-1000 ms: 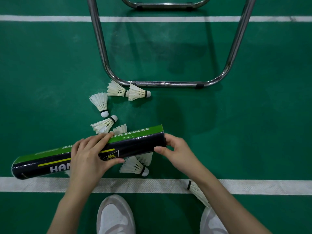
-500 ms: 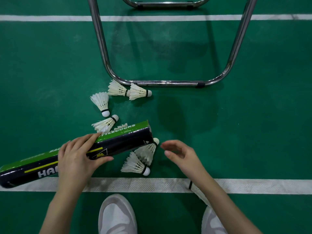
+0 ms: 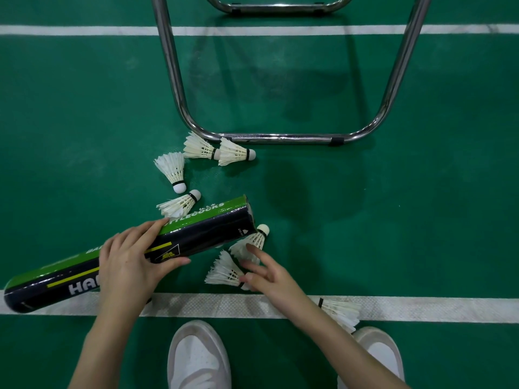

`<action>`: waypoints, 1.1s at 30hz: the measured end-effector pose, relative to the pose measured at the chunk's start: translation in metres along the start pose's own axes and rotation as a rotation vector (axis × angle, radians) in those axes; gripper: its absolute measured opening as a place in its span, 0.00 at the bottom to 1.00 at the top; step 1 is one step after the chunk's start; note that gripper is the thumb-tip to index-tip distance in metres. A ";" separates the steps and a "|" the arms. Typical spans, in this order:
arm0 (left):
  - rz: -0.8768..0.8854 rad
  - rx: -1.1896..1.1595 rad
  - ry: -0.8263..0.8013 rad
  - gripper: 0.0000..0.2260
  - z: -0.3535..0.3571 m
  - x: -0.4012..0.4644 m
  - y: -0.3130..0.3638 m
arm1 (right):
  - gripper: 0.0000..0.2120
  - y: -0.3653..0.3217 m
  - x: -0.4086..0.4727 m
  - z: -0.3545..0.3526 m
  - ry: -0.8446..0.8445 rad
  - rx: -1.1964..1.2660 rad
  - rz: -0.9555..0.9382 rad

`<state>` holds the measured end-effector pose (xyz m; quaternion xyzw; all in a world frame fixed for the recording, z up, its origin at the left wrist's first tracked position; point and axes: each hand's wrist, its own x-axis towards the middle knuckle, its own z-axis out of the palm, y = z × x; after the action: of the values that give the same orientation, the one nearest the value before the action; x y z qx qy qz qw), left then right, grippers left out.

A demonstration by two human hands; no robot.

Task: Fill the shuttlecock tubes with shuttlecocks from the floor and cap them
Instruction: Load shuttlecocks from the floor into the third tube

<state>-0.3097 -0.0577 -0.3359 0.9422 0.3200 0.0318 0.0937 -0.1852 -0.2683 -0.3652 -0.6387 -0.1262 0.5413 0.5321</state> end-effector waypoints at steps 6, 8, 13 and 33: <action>0.016 0.005 0.000 0.40 0.002 -0.002 0.001 | 0.22 0.004 -0.002 -0.019 0.129 -0.040 -0.051; 0.017 0.002 -0.001 0.40 0.002 -0.002 0.001 | 0.20 0.004 -0.002 -0.027 0.202 -0.003 -0.046; 0.041 0.000 -0.013 0.39 0.004 -0.004 0.007 | 0.13 -0.005 -0.004 -0.044 0.326 0.000 -0.091; 0.074 -0.035 -0.036 0.38 0.005 -0.006 0.021 | 0.15 -0.050 -0.019 -0.039 0.407 -0.008 -0.347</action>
<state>-0.3007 -0.0785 -0.3367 0.9520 0.2828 0.0237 0.1148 -0.1393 -0.2835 -0.3200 -0.7053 -0.1265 0.3016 0.6290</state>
